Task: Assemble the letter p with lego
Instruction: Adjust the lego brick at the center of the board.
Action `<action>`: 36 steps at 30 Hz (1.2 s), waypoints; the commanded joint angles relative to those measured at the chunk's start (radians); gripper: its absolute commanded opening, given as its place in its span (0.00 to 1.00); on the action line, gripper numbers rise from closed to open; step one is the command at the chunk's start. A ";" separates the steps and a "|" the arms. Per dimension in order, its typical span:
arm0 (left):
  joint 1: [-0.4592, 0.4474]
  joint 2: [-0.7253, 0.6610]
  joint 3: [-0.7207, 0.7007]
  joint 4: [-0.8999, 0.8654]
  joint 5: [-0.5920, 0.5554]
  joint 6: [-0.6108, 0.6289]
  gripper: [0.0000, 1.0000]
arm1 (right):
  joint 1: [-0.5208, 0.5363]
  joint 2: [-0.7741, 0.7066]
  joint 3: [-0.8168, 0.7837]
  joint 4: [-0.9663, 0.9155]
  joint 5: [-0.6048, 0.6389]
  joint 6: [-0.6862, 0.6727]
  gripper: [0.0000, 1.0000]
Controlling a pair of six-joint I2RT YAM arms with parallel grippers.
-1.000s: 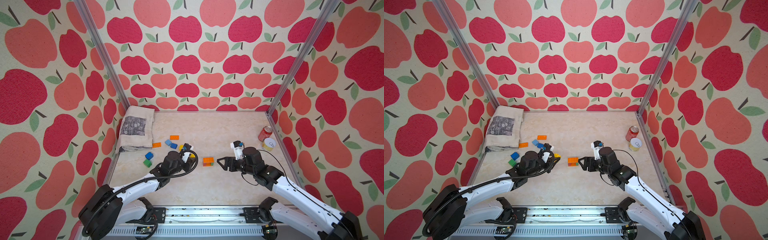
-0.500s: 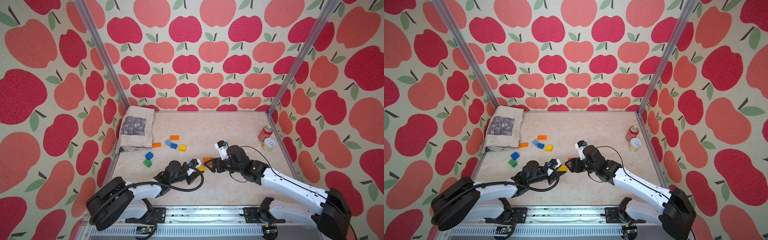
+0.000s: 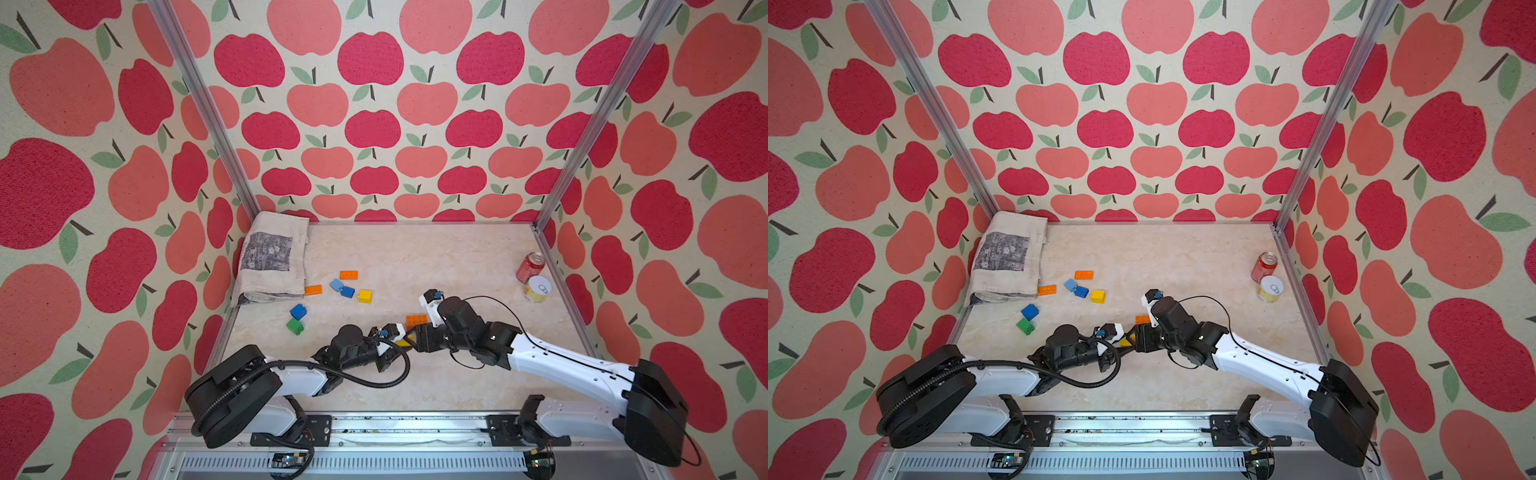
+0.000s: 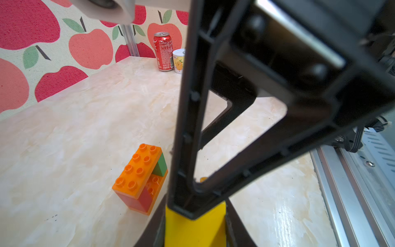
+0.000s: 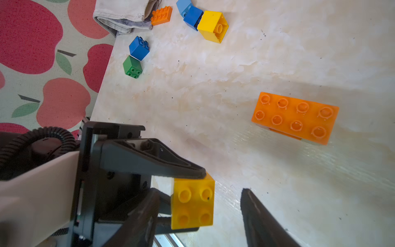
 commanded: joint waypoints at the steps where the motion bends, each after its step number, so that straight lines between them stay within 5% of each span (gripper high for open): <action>1: -0.018 0.011 -0.008 0.066 0.022 0.025 0.16 | 0.015 0.011 0.026 -0.022 0.018 0.011 0.60; 18: -0.023 -0.047 -0.018 0.028 -0.077 0.061 0.22 | 0.055 0.038 0.019 0.030 0.001 0.023 0.28; 23: -0.019 -0.053 -0.036 0.043 -0.080 0.063 0.22 | 0.055 0.066 0.043 0.032 -0.018 0.012 0.28; 29: -0.003 -0.078 -0.072 0.076 -0.054 0.067 0.23 | 0.053 0.087 0.038 0.067 -0.122 0.010 0.44; 36: 0.008 -0.105 -0.083 0.061 -0.037 0.074 0.24 | 0.053 0.112 0.037 0.067 -0.123 0.013 0.44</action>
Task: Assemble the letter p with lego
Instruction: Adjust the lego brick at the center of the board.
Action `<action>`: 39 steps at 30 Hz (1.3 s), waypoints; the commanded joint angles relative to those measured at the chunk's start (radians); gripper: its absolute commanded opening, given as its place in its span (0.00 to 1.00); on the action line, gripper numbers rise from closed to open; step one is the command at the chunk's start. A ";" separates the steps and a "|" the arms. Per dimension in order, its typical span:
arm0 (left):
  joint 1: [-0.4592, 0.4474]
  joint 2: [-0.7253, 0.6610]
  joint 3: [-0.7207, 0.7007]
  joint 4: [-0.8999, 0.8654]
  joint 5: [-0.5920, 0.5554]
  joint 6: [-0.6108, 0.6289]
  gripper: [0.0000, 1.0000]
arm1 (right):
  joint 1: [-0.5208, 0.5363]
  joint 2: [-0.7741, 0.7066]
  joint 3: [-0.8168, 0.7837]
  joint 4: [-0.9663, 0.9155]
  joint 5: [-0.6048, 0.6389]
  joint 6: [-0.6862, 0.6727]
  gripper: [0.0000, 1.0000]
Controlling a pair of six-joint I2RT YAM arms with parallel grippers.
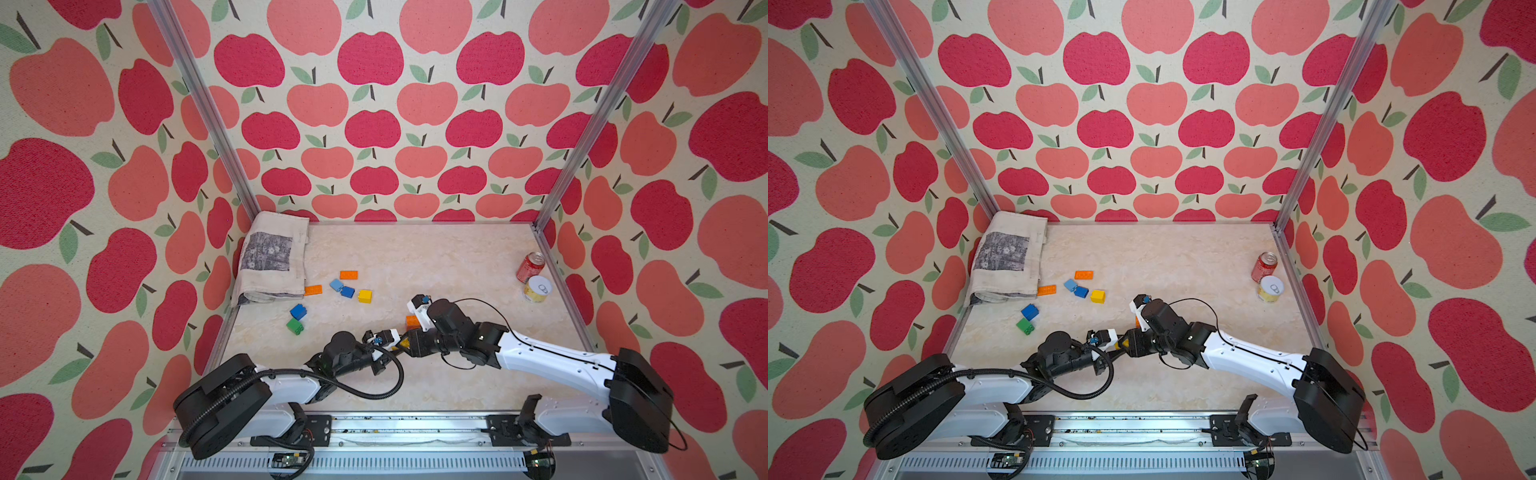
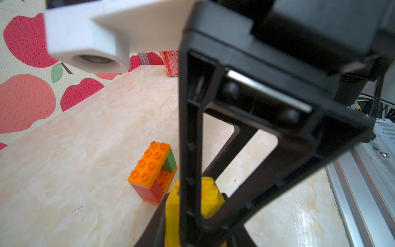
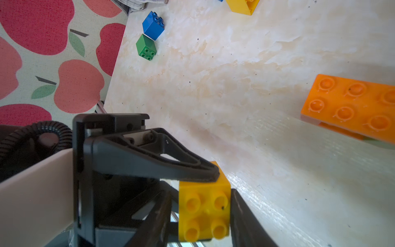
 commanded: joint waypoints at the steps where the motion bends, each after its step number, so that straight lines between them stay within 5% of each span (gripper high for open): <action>1: 0.007 -0.016 -0.006 0.036 0.030 0.015 0.24 | 0.007 0.022 0.017 0.013 -0.026 -0.013 0.42; 6: 0.008 -0.022 -0.014 0.038 0.032 0.015 0.29 | 0.008 0.022 0.037 -0.005 0.026 -0.017 0.28; 12: 0.010 -0.125 -0.049 0.002 -0.146 -0.061 0.68 | 0.008 0.029 0.124 -0.129 0.235 -0.079 0.21; 15: 0.015 -0.261 -0.050 -0.108 -0.274 -0.156 0.76 | 0.009 0.087 0.220 -0.226 0.341 -0.133 0.20; 22: 0.098 -0.646 -0.066 -0.487 -0.584 -0.369 0.78 | 0.009 0.285 0.442 -0.347 0.465 -0.200 0.19; 30: 0.265 -1.093 -0.123 -0.852 -0.710 -0.548 0.78 | 0.009 0.499 0.629 -0.440 0.527 -0.156 0.19; 39: 0.323 -1.126 -0.124 -0.926 -0.715 -0.595 0.78 | 0.021 0.665 0.746 -0.491 0.560 -0.071 0.19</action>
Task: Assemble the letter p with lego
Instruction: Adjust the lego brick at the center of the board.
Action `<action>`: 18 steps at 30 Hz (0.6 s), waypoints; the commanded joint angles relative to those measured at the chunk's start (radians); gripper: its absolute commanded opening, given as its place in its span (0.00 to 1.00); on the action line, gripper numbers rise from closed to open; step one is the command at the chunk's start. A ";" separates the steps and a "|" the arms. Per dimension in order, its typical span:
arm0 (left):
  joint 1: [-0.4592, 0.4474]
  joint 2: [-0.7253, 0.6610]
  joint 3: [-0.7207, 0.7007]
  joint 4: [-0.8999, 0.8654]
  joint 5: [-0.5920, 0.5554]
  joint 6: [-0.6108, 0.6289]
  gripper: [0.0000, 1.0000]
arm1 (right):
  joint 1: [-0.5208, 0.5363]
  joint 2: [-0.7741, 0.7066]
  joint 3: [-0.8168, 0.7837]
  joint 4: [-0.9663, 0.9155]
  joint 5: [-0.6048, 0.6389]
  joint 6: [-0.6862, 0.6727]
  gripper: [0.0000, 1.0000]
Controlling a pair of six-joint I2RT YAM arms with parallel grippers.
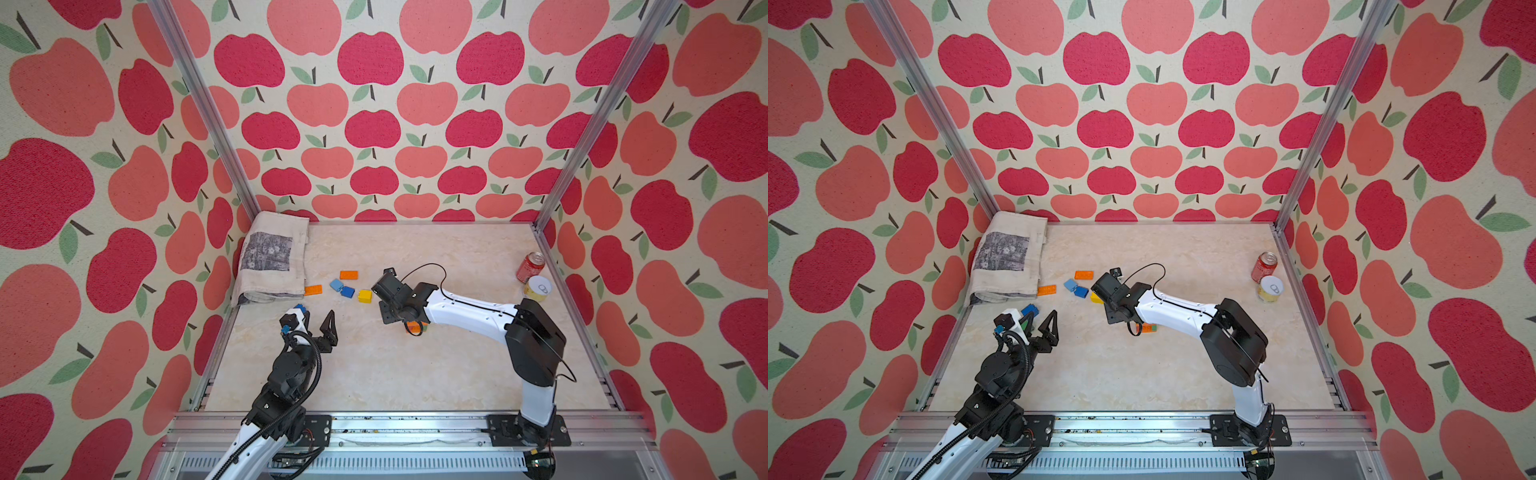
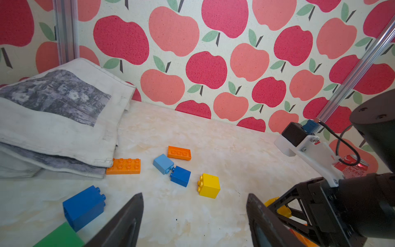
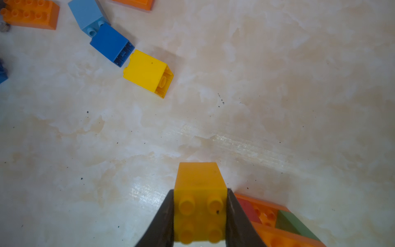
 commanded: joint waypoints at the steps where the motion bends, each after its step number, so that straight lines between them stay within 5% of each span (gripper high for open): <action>1: 0.006 0.030 -0.016 -0.042 -0.026 -0.032 0.78 | 0.009 0.058 0.069 -0.070 0.032 0.045 0.19; 11: 0.009 0.074 -0.036 0.007 -0.044 -0.032 0.78 | 0.017 0.156 0.130 -0.103 0.041 0.063 0.20; 18: 0.013 0.020 -0.047 -0.015 -0.063 -0.023 0.78 | 0.013 0.179 0.142 -0.097 0.020 0.063 0.32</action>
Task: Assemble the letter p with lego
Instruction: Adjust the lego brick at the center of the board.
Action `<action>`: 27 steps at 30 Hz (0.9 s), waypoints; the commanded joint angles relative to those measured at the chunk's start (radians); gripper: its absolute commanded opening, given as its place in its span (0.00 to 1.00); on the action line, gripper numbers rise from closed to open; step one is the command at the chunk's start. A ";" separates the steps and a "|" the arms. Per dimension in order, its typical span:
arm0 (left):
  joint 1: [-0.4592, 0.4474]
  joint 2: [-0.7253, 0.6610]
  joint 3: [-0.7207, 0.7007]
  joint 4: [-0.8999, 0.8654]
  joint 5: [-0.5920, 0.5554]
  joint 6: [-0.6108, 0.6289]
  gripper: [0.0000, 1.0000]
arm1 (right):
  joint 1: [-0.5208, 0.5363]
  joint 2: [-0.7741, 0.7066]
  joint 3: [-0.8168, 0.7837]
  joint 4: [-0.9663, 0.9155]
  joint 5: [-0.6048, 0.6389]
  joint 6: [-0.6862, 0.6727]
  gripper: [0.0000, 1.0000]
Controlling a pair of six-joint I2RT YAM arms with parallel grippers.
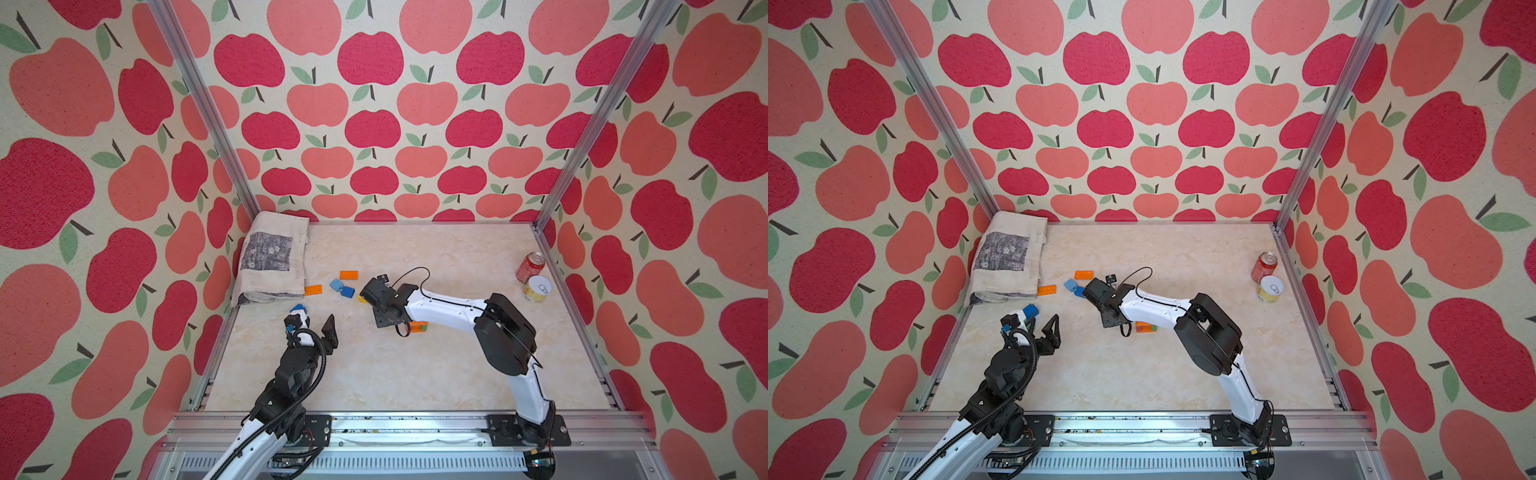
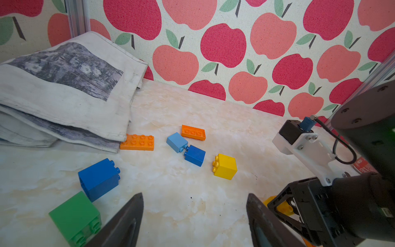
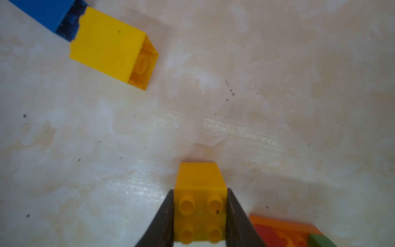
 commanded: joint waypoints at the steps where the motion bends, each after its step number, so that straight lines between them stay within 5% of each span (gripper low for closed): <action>1: 0.006 -0.035 -0.020 -0.009 -0.028 0.003 0.78 | 0.000 0.018 0.032 -0.024 -0.006 0.020 0.33; 9: 0.011 -0.078 -0.025 -0.035 -0.032 -0.001 0.78 | -0.014 -0.025 0.063 -0.052 -0.013 -0.071 0.64; 20: 0.012 -0.099 -0.030 -0.051 -0.033 -0.010 0.78 | -0.047 0.003 0.162 0.034 -0.258 -0.867 0.66; 27: 0.018 -0.137 -0.038 -0.061 -0.038 -0.003 0.78 | -0.124 0.087 0.276 -0.016 -0.421 -1.075 0.67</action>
